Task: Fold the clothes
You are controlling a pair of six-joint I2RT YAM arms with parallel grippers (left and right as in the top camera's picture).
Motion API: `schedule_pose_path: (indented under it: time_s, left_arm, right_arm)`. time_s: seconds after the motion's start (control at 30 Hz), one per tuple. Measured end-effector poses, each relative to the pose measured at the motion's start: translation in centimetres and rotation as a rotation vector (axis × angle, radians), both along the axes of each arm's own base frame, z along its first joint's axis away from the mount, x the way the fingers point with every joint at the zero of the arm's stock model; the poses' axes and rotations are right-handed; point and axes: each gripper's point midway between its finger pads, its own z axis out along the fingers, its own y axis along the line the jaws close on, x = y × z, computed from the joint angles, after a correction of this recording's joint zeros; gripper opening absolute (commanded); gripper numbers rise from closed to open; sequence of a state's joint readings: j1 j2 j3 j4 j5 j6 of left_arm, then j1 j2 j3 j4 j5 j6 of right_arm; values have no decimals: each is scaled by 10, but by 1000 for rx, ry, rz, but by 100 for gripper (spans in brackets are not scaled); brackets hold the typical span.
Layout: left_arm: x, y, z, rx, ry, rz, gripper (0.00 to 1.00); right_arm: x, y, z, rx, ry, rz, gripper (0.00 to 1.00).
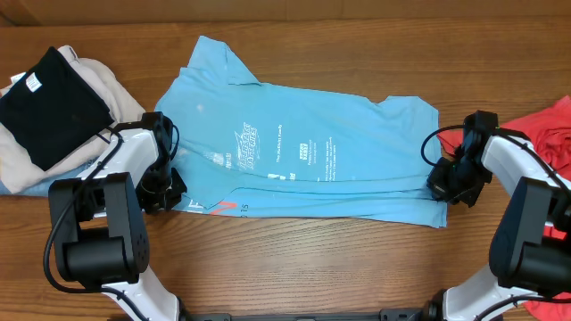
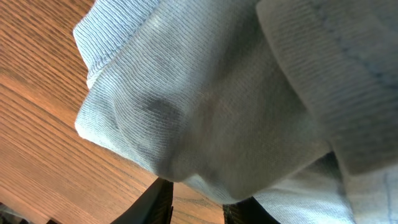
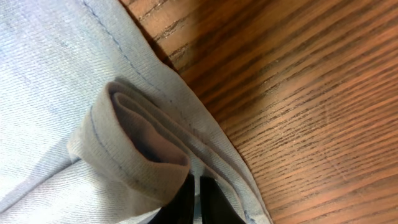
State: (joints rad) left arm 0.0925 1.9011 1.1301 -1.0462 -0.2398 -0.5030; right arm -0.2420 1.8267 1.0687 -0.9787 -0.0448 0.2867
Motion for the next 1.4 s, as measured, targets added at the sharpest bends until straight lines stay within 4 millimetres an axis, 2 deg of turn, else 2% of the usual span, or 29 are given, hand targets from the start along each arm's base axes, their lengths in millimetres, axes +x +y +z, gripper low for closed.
schedule_pose_path:
  time_s: [0.17, 0.3, 0.4, 0.5, 0.57, 0.73, 0.93, 0.97, 1.17, 1.4]
  left_arm:
    - [0, 0, 0, 0, 0, 0, 31]
    - [0, 1, 0, 4, 2, -1, 38]
    - [-1, 2, 1, 10, 4, -2, 40]
    - [-1, 2, 1, 9, 4, -2, 35]
    - [0, 0, 0, -4, 1, -4, 33]
    - [7, -9, 2, -59, -19, 2, 34]
    - [23, -15, 12, -104, -58, -7, 37]
    - [24, -16, 12, -110, -61, -9, 38]
    - [24, -21, 12, -136, -63, -7, 46]
    - [25, -22, 11, -143, -67, -9, 56]
  right_arm:
    - [4, 0, 16, -4, 41, 29, 12]
    - [34, 12, 44, -23, -31, 123, 14]
    - [58, 40, 66, -10, -128, 267, 15]
    - [66, 86, 80, 39, -200, 471, 16]
    - [62, 117, 82, 71, -214, 608, 17]
    - [53, 180, 83, 121, -257, 874, 23]
    - [36, 223, 82, 143, -277, 1111, 24]
    - [34, 230, 83, 145, -285, 1147, 27]
    - [29, 272, 85, 158, -377, 1350, 30]
    - [19, 305, 81, 171, -418, 1490, 37]
